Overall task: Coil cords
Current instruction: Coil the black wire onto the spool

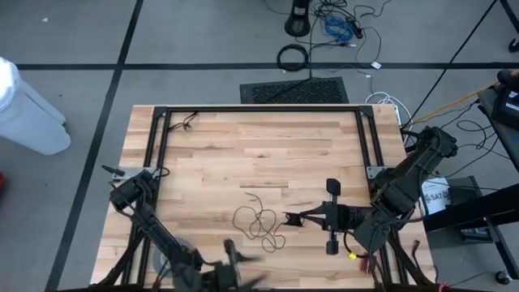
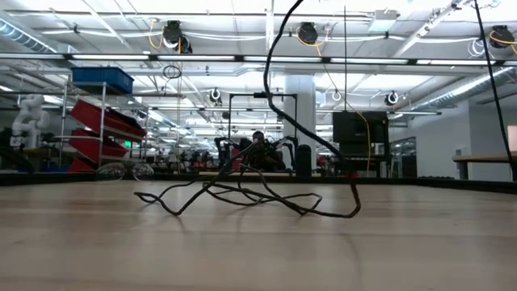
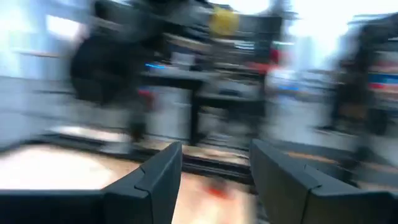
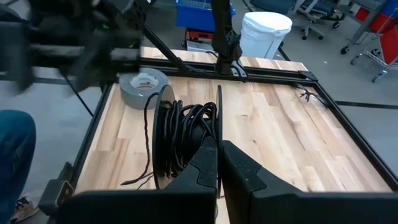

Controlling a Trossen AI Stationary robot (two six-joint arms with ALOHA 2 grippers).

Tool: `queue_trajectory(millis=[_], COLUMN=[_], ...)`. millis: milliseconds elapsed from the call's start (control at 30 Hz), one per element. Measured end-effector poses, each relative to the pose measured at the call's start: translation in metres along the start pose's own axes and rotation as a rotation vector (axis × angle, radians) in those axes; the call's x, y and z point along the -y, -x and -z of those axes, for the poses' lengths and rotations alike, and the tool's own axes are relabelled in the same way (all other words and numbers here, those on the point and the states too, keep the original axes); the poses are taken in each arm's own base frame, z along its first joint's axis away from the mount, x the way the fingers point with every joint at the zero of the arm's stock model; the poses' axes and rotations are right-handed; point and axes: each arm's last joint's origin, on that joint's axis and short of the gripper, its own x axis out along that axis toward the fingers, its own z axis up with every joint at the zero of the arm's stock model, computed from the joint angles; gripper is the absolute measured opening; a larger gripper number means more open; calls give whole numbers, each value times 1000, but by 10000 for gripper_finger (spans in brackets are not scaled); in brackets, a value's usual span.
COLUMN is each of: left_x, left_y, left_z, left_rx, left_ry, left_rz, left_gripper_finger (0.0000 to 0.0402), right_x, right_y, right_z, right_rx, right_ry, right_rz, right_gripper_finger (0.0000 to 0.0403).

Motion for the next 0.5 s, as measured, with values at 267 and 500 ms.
queue_trajectory(millis=[267,500], left_x=[-23,-29], left_y=[-31,-40], left_z=[8,15], left_rx=[-21,-53], left_ry=[71,113], left_rz=[-115,-123], left_gripper_finger=[209,234], right_x=[-3,-5], right_y=[3,4], right_z=[-3,-2], right_rx=[27,28], right_ry=[-8,-16], right_rz=[-22,-28], right_gripper_finger=[0,0])
